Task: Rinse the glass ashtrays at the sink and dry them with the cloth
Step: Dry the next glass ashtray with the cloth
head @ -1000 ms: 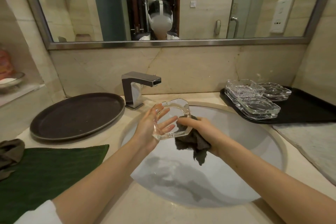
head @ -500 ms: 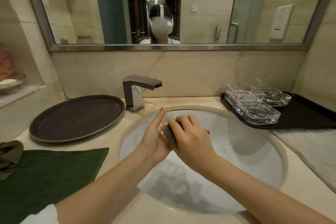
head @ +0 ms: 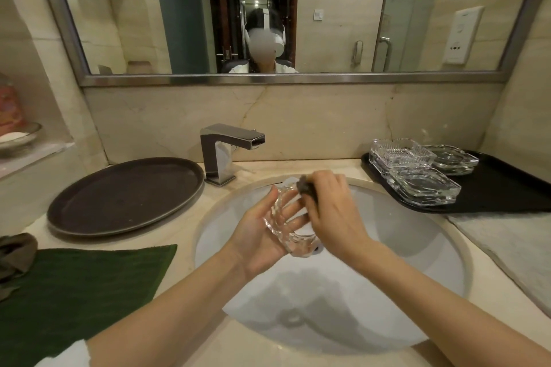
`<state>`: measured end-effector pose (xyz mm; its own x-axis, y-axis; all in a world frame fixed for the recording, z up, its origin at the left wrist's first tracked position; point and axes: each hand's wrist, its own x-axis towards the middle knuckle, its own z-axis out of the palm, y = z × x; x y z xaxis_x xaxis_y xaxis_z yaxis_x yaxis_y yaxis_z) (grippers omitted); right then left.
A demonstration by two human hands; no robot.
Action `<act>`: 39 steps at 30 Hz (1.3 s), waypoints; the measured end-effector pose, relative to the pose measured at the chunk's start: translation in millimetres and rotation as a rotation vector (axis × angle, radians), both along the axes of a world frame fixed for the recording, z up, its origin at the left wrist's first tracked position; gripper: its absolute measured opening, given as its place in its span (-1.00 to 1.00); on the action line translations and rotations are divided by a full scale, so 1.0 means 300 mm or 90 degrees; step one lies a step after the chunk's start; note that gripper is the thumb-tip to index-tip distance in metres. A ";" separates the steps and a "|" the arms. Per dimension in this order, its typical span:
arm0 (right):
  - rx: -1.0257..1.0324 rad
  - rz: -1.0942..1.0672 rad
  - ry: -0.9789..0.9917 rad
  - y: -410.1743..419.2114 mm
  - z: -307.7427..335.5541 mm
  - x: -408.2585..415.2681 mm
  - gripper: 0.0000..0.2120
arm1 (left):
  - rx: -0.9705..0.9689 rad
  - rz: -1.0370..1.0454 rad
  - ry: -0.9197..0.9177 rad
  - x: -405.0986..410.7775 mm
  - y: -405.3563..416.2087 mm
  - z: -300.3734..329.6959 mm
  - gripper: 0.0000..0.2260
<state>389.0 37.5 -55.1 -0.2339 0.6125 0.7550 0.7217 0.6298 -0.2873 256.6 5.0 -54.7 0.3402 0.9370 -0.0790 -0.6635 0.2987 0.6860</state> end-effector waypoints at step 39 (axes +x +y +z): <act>-0.265 -0.016 0.279 0.023 0.067 0.039 -0.77 | -0.044 0.013 0.009 0.002 0.013 -0.022 -0.62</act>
